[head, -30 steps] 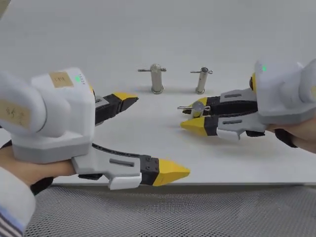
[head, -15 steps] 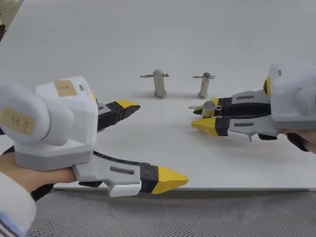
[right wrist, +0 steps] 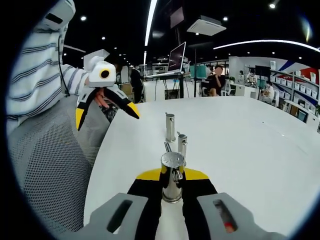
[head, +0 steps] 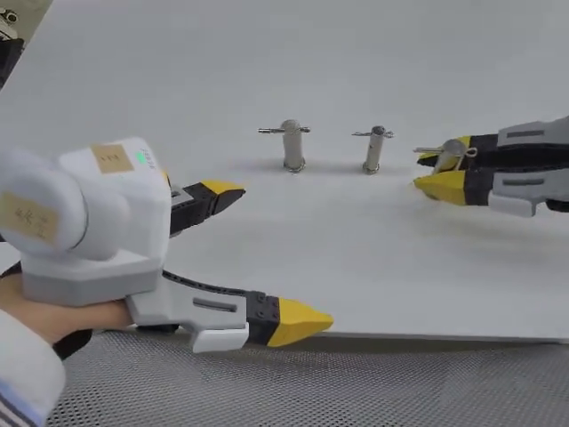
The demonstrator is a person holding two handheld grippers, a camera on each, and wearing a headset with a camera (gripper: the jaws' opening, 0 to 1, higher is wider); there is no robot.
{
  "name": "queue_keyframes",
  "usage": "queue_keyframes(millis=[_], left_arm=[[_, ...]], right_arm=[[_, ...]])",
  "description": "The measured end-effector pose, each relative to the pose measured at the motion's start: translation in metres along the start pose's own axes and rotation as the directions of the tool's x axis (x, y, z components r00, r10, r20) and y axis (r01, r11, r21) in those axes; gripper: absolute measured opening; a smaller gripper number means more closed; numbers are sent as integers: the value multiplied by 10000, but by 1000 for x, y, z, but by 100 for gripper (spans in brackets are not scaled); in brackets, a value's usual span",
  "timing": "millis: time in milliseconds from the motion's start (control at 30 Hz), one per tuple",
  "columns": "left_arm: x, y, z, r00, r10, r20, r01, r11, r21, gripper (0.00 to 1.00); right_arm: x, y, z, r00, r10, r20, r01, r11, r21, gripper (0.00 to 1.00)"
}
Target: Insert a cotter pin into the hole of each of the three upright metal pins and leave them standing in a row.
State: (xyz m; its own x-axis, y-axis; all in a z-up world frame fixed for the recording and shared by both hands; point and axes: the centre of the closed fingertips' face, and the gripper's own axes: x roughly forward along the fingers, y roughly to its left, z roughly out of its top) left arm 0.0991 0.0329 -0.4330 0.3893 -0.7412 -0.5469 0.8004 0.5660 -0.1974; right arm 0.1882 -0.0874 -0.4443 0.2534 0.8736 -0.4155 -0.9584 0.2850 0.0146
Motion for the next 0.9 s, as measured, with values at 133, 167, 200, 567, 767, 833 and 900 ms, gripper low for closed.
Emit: queue_keyframes(millis=[133,167,200,567,767,833,900], left_arm=[[-2,3,2,9997,205,103,-204,9998,-91,96],[-2,3,2,9997,215,116,-214,9997,-99,96],[-2,3,3,9997,227,126,-225,9997,-104,96],[-3,4,2,9987,508,63,-505,9982,-309,96],[-3,3,-1,9980,627,-17,-627,9971,-433,96],[-3,3,-1,9979,654,-22,-654,9969,-443,96],[-3,3,-1,9977,676,11,-674,9965,-503,96]], right_arm=[[-7,-18,-7,9994,-304,-154,304,9995,-3,9],[-8,-21,-9,9994,-304,-188,304,9995,2,9],[-9,-23,-11,9994,-274,-215,275,9996,29,9],[-6,-29,-23,9994,141,-329,-137,9998,133,9],[-4,-31,-23,9989,350,-321,-350,9994,3,9],[-4,-32,-24,9989,375,-298,-375,9993,15,9],[-3,-32,-24,9984,464,-310,-466,9989,-56,9]])
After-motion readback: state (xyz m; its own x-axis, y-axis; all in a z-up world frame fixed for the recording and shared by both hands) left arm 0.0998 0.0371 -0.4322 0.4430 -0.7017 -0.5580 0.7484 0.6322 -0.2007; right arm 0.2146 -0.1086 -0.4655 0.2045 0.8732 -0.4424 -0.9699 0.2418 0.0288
